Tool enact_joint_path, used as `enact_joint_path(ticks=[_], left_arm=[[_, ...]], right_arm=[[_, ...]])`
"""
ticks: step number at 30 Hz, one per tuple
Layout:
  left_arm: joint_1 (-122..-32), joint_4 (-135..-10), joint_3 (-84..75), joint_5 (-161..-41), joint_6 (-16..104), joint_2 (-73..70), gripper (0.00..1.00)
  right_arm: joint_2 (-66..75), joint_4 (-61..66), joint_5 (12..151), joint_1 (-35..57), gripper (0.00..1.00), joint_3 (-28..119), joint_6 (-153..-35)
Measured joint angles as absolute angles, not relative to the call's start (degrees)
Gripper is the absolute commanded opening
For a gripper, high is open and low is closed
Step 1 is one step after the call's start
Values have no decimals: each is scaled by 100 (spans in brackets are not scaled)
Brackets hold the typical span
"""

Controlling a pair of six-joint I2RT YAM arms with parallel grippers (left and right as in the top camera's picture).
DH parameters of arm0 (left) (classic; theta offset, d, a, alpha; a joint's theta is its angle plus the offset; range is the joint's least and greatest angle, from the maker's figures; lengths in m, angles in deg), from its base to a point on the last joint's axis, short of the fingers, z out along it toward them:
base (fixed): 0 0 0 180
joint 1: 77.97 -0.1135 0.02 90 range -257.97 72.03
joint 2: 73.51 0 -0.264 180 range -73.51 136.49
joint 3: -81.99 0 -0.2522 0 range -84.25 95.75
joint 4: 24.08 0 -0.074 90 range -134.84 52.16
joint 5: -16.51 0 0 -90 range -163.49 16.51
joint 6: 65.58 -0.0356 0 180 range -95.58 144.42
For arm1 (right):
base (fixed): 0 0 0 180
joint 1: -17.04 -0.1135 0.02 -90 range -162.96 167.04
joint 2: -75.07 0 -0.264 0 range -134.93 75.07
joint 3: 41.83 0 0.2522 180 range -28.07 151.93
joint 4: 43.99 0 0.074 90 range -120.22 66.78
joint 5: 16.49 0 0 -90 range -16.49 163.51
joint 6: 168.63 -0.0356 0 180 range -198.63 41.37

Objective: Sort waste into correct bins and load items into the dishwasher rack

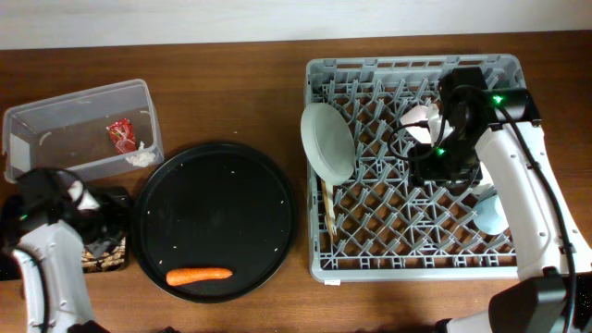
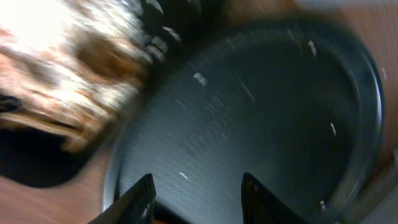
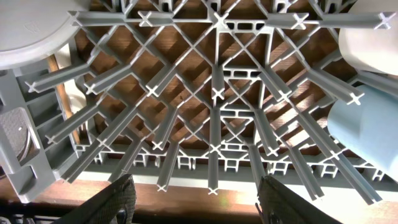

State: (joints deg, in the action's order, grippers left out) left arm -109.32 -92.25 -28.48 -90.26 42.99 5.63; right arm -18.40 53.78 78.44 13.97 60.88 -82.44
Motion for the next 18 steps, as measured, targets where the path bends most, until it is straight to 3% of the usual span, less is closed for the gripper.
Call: enact_joint_path(ticks=[4, 9, 18], left_arm=[[-9756, -10257, -2844, -9249, 4238, 573, 47], [-8753, -10460, -3224, -9358, 4511, 573, 47], [-8320, -9422, -4577, -9264, 5659, 580, 46]], right_arm=[[-1840, 5378, 7842, 1397, 66, 6088, -8247], [-1840, 5402, 7838, 1397, 66, 6088, -8249], [-1840, 5402, 7825, 1397, 66, 6088, -8244]])
